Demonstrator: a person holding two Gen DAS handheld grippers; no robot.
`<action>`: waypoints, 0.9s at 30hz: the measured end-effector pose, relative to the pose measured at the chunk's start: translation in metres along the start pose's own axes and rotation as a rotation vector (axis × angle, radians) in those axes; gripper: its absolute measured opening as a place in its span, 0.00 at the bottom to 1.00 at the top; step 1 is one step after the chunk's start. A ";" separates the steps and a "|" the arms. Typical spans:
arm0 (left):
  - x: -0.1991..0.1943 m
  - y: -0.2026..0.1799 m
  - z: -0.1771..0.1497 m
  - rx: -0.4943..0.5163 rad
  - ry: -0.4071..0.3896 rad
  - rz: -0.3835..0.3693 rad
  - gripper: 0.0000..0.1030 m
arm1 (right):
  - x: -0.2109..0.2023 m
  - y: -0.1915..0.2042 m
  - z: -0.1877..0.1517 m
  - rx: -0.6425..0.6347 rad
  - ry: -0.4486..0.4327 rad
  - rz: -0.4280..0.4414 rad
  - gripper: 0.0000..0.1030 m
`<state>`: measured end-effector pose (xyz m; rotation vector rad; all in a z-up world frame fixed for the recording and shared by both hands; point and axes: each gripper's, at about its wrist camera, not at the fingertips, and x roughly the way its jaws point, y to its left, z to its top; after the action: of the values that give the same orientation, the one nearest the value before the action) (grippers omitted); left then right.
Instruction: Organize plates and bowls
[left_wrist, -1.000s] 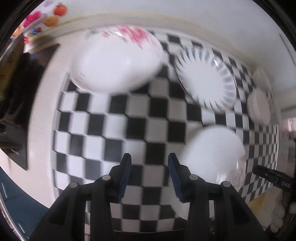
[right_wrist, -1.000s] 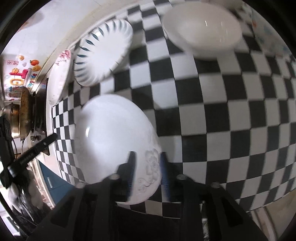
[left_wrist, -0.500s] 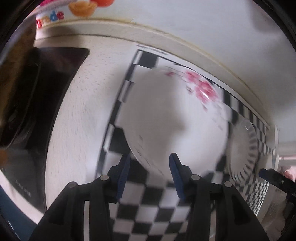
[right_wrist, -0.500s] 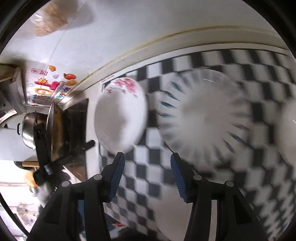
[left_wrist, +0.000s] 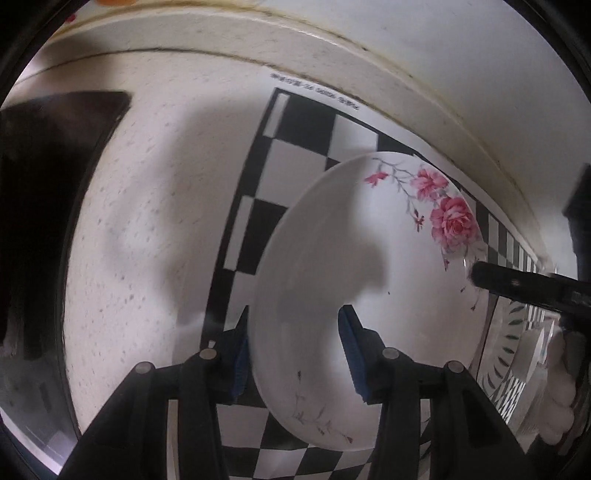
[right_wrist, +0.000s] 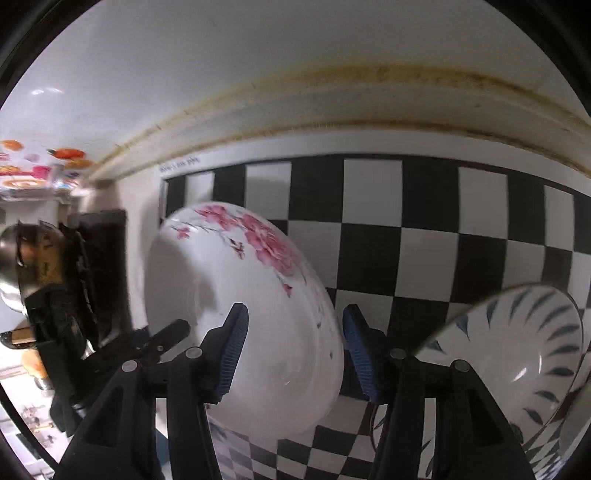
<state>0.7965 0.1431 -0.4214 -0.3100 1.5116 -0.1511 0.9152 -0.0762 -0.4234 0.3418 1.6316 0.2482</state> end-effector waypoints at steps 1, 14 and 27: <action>0.001 -0.001 0.000 0.008 0.001 0.003 0.40 | 0.004 -0.001 0.001 0.000 0.011 -0.016 0.53; -0.006 0.015 0.002 -0.010 -0.018 -0.063 0.40 | 0.008 -0.018 -0.015 -0.018 0.041 -0.070 0.22; -0.059 0.013 -0.029 0.026 -0.085 -0.066 0.40 | -0.026 -0.021 -0.064 -0.005 -0.021 0.007 0.18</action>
<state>0.7633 0.1695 -0.3695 -0.3417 1.4145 -0.2075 0.8516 -0.1022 -0.4006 0.3449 1.6088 0.2533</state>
